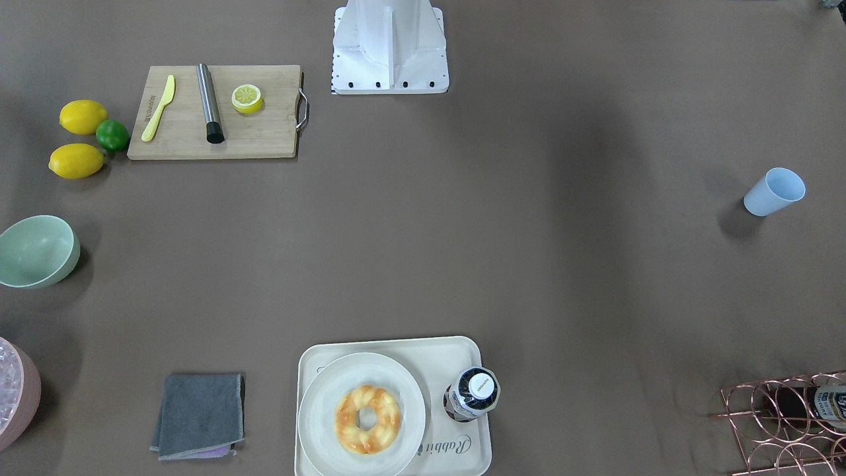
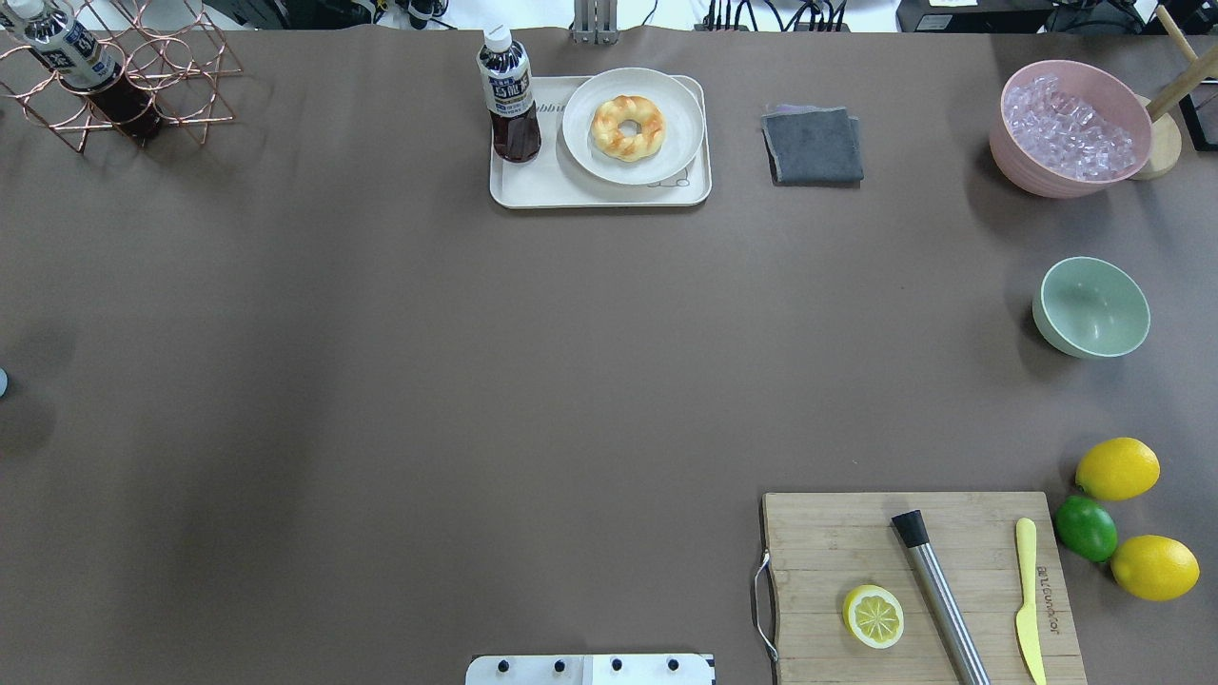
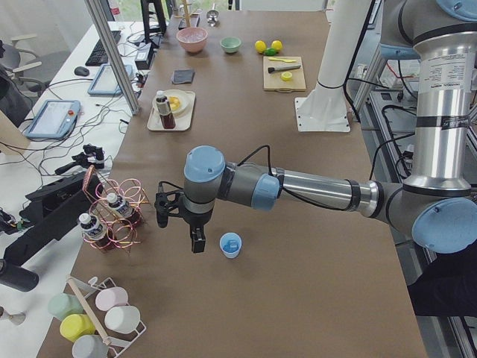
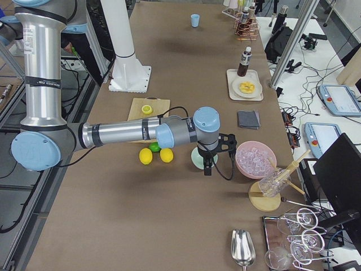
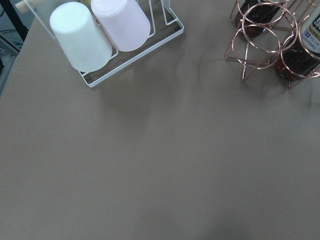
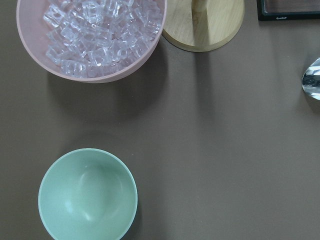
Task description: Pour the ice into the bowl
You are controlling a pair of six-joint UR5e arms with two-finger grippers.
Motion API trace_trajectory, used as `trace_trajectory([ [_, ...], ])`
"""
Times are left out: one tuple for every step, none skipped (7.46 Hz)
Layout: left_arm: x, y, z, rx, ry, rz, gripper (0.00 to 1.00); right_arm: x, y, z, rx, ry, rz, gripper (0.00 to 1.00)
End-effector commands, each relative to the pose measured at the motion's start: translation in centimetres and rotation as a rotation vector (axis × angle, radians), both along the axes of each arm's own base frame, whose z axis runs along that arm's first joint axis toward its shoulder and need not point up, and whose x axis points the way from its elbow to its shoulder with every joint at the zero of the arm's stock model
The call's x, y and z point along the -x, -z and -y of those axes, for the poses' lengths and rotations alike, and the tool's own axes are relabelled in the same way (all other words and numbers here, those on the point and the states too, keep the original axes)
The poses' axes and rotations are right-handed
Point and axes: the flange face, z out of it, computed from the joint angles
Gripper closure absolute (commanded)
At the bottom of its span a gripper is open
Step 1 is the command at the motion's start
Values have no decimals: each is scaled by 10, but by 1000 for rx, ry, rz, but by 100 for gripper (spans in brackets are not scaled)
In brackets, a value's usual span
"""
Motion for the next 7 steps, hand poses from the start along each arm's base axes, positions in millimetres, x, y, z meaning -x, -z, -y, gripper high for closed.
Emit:
trace_trajectory([
  [-31,28,3,77,146,63,3,0,-7,0,13,-1,-5,1],
  [-47,38,5,118,217,60,3,2,-14,2,25,1,-9,1],
  [-72,45,7,155,283,85,3,8,-26,8,38,15,-11,1],
  [-94,52,7,163,328,121,3,24,-47,20,7,39,-16,1],
  [-96,58,7,179,370,117,3,39,-59,35,-7,61,-29,1],
  [-107,58,8,205,443,138,3,55,-56,47,-14,86,-34,1],
  [-129,54,9,225,500,196,3,77,-49,56,-34,117,-58,1],
])
